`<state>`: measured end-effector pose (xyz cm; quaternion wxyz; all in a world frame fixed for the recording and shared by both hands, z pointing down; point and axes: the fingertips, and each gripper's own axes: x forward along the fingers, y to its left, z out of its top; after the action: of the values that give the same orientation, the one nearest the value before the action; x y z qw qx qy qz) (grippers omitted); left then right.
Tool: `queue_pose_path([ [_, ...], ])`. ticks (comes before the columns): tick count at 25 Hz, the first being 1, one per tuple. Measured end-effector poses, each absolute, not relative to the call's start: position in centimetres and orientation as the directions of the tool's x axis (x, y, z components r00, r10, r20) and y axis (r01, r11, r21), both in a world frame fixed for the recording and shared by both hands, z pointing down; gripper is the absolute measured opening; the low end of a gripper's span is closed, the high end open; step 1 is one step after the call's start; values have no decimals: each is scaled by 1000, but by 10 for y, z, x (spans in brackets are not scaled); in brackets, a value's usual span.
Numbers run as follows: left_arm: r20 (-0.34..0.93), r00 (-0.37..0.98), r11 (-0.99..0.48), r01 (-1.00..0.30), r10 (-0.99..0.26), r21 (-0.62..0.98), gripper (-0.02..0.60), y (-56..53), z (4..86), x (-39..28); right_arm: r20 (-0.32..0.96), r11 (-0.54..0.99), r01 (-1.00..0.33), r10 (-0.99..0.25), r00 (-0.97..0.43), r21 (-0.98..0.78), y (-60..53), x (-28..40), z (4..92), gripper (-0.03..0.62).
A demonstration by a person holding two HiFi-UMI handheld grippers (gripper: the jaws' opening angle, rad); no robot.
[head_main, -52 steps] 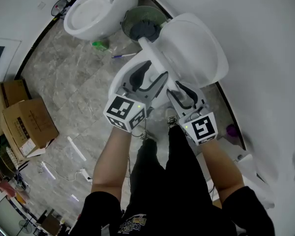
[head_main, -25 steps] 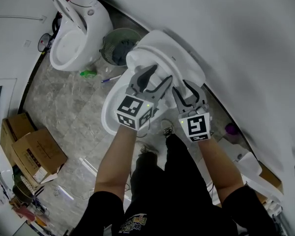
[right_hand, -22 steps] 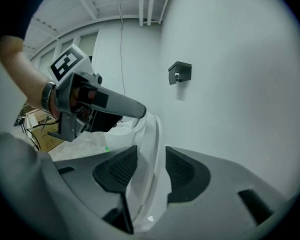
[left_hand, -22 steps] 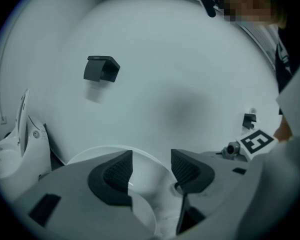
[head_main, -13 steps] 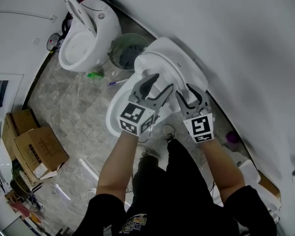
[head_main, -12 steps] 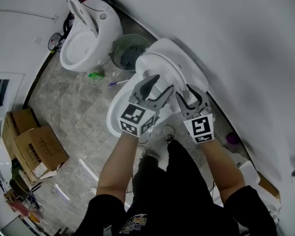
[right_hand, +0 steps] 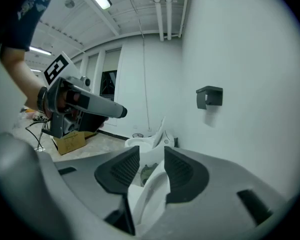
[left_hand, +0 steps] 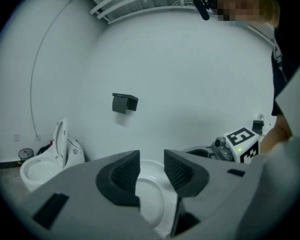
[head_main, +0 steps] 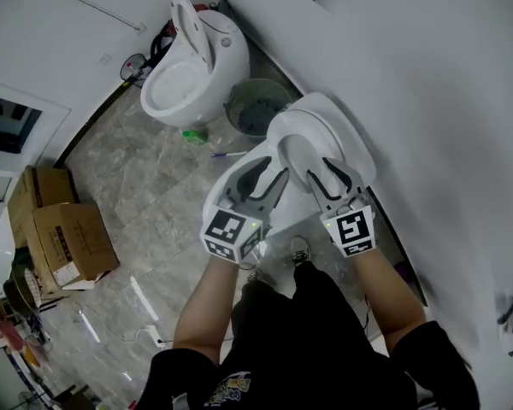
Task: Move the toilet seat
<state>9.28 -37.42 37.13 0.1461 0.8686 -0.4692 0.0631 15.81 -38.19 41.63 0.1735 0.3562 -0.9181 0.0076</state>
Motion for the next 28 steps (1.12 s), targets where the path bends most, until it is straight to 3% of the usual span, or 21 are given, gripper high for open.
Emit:
queue_pose_path([
  [3,242,493,-460,-869,-835,181,43,-357,355,58,293,782,-615,-615,-732,103,-373,135,396,111],
  [6,237,429,-399,-902,-872,165,18,-331,334,21,269,826,-558,-557,-786,80,-356,109,373,-1],
  [18,232,7,19,-994,-973,108,12,-181,295,-117,222,968,-250,-250,-942,30,-271,-11,333,-2],
  [24,245,-22,50,-993,-969,107,12,-101,302,-154,224,985,-175,-172,-959,11,-202,-61,332,-2],
  [28,197,-2,30,-990,-980,138,12,-52,295,-177,241,983,-181,-183,-953,33,-155,-81,329,-2],
])
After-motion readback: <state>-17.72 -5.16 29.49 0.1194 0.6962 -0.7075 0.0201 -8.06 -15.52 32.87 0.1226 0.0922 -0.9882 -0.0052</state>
